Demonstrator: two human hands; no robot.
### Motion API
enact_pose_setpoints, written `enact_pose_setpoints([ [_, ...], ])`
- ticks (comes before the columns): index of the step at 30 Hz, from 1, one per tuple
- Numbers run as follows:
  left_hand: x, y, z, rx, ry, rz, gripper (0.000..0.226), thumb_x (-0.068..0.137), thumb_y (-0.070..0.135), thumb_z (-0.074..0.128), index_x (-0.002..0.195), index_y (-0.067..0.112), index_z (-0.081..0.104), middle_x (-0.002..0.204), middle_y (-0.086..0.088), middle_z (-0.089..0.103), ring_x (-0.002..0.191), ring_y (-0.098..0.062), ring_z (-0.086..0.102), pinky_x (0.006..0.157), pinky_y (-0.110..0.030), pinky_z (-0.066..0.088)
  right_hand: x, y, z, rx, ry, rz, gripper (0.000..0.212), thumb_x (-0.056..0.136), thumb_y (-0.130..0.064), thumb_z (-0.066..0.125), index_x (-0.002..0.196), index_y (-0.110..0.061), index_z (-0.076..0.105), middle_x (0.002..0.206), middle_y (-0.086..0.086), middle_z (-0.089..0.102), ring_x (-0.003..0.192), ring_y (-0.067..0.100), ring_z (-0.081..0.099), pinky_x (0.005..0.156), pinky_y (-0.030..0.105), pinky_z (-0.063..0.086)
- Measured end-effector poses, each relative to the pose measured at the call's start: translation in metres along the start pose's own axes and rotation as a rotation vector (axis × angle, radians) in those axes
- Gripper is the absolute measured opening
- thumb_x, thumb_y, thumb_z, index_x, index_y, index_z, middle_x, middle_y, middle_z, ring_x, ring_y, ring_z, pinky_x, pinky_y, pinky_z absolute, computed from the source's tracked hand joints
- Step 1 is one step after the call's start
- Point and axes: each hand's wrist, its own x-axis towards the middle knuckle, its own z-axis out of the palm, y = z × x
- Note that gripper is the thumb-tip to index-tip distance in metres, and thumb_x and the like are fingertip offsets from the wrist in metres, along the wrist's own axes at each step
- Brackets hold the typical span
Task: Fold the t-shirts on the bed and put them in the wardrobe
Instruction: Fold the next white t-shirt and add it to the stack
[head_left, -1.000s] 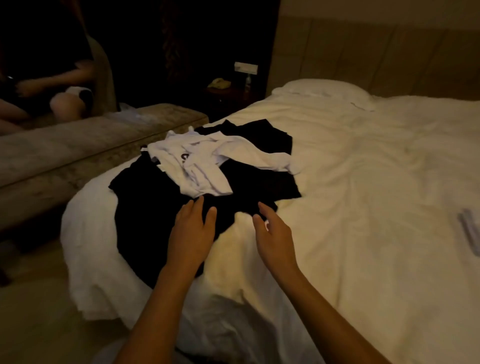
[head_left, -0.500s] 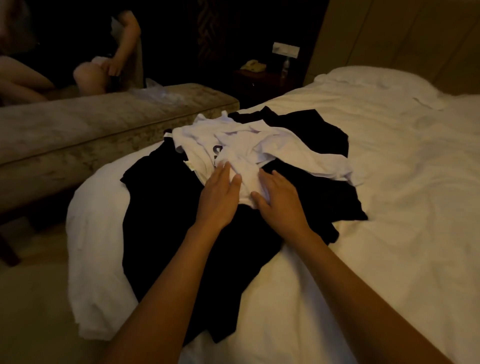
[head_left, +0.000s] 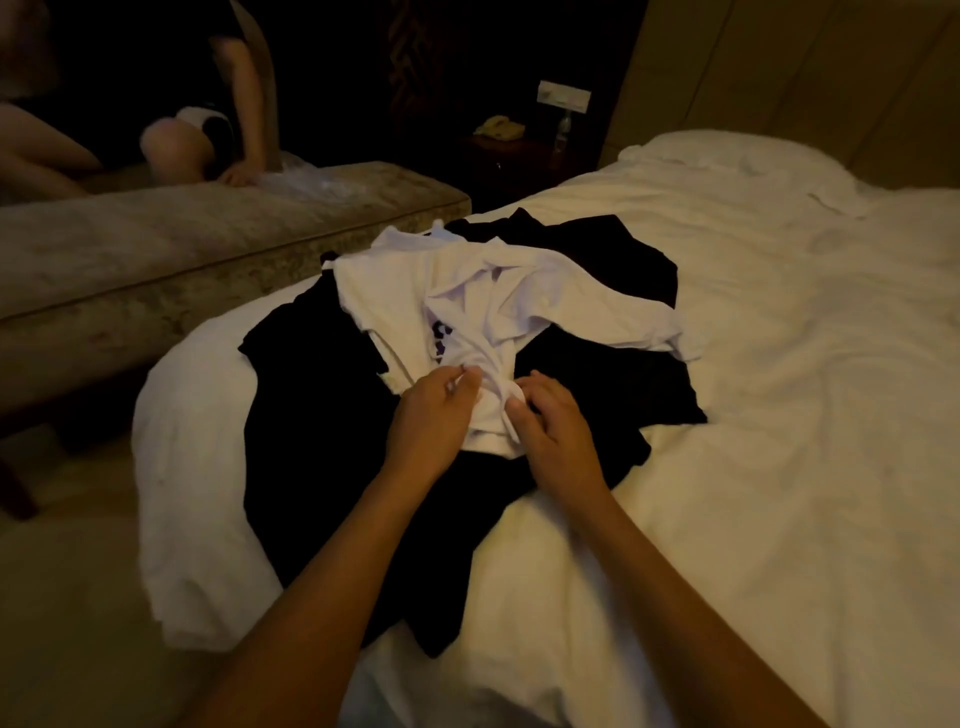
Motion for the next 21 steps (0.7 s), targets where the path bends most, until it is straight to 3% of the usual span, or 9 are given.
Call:
enact_pose_setpoints([
  [3, -0.026, 0.008, -0.001, -0.147, 0.019, -0.074, 0.04, 0.1, 0.038, 0.049, 0.097, 0.007, 0.073, 0.096, -0.011, 0.072, 0.09, -0.024, 0.065, 0.075, -0.031, 0.048, -0.034, -0.016, -0.002, 0.292, 0.012, 0.155, 0.031, 0.098, -0.04, 0.048, 0.124, -0.034, 0.062, 0.141, -0.006, 0.054, 0.134, 0.006, 0.044, 0.111, 0.026, 0.033],
  [5, -0.04, 0.013, 0.002, -0.228, 0.053, -0.124, 0.043, 0.1, 0.037, 0.051, 0.089, 0.001, 0.072, 0.09, -0.015, 0.072, 0.084, -0.026, 0.065, 0.072, -0.033, 0.047, -0.051, -0.025, -0.004, 0.426, 0.058, 0.201, 0.023, 0.1, -0.033, 0.048, 0.115, -0.029, 0.065, 0.12, -0.014, 0.064, 0.115, 0.003, 0.056, 0.1, 0.027, 0.041],
  [7, -0.058, 0.02, 0.008, -0.269, 0.079, -0.132, 0.046, 0.099, 0.038, 0.053, 0.087, -0.002, 0.072, 0.088, -0.019, 0.072, 0.084, -0.029, 0.066, 0.075, -0.038, 0.05, -0.064, -0.041, -0.012, 0.535, 0.142, 0.248, 0.019, 0.098, -0.032, 0.047, 0.091, -0.019, 0.059, 0.088, -0.009, 0.06, 0.083, 0.002, 0.055, 0.081, 0.023, 0.043],
  [11, -0.109, 0.037, 0.023, -0.272, 0.102, -0.051, 0.046, 0.099, 0.035, 0.052, 0.082, -0.004, 0.07, 0.084, -0.019, 0.072, 0.082, -0.03, 0.068, 0.075, -0.042, 0.053, -0.093, -0.064, -0.034, 0.544, 0.271, 0.308, 0.016, 0.105, -0.011, 0.041, 0.103, -0.005, 0.055, 0.087, 0.002, 0.057, 0.072, -0.012, 0.057, 0.07, 0.006, 0.042],
  [13, -0.137, 0.048, 0.025, -0.302, 0.086, -0.002, 0.039, 0.101, 0.026, 0.052, 0.074, 0.003, 0.067, 0.074, -0.009, 0.071, 0.071, -0.013, 0.066, 0.071, -0.034, 0.051, -0.108, -0.07, -0.045, 0.605, 0.293, 0.37, 0.018, 0.104, -0.012, 0.04, 0.112, -0.007, 0.056, 0.095, -0.004, 0.062, 0.08, -0.014, 0.061, 0.077, 0.011, 0.049],
  [15, -0.163, 0.06, 0.024, -0.327, -0.002, 0.042, 0.035, 0.102, 0.021, 0.049, 0.07, 0.016, 0.062, 0.064, 0.005, 0.063, 0.059, 0.004, 0.058, 0.063, -0.023, 0.047, -0.126, -0.076, -0.057, 0.759, 0.236, 0.485, 0.022, 0.103, -0.028, 0.046, 0.116, -0.016, 0.059, 0.102, -0.004, 0.068, 0.092, -0.002, 0.067, 0.088, 0.028, 0.055],
  [16, -0.174, 0.065, 0.024, -0.348, -0.067, 0.072, 0.034, 0.102, 0.022, 0.048, 0.071, 0.02, 0.061, 0.063, 0.008, 0.06, 0.057, 0.007, 0.055, 0.06, -0.018, 0.045, -0.134, -0.079, -0.064, 0.861, 0.223, 0.565, 0.024, 0.101, -0.035, 0.048, 0.113, -0.019, 0.061, 0.102, -0.002, 0.07, 0.093, 0.008, 0.068, 0.086, 0.033, 0.056],
  [19, -0.203, 0.078, 0.028, -0.346, -0.137, 0.114, 0.031, 0.098, 0.036, 0.047, 0.071, 0.026, 0.059, 0.06, 0.009, 0.057, 0.056, 0.005, 0.053, 0.061, -0.018, 0.044, -0.157, -0.084, -0.09, 0.97, 0.245, 0.638, 0.03, 0.099, -0.04, 0.049, 0.11, -0.015, 0.063, 0.096, 0.003, 0.069, 0.085, 0.018, 0.066, 0.075, 0.035, 0.057],
  [21, -0.225, 0.089, 0.033, -0.368, -0.197, 0.17, 0.022, 0.1, 0.033, 0.045, 0.088, 0.032, 0.064, 0.072, 0.019, 0.063, 0.067, 0.008, 0.059, 0.067, -0.013, 0.045, -0.17, -0.09, -0.109, 1.003, 0.265, 0.665, 0.034, 0.098, -0.043, 0.049, 0.112, -0.015, 0.062, 0.098, 0.005, 0.068, 0.086, 0.021, 0.066, 0.079, 0.04, 0.057],
])
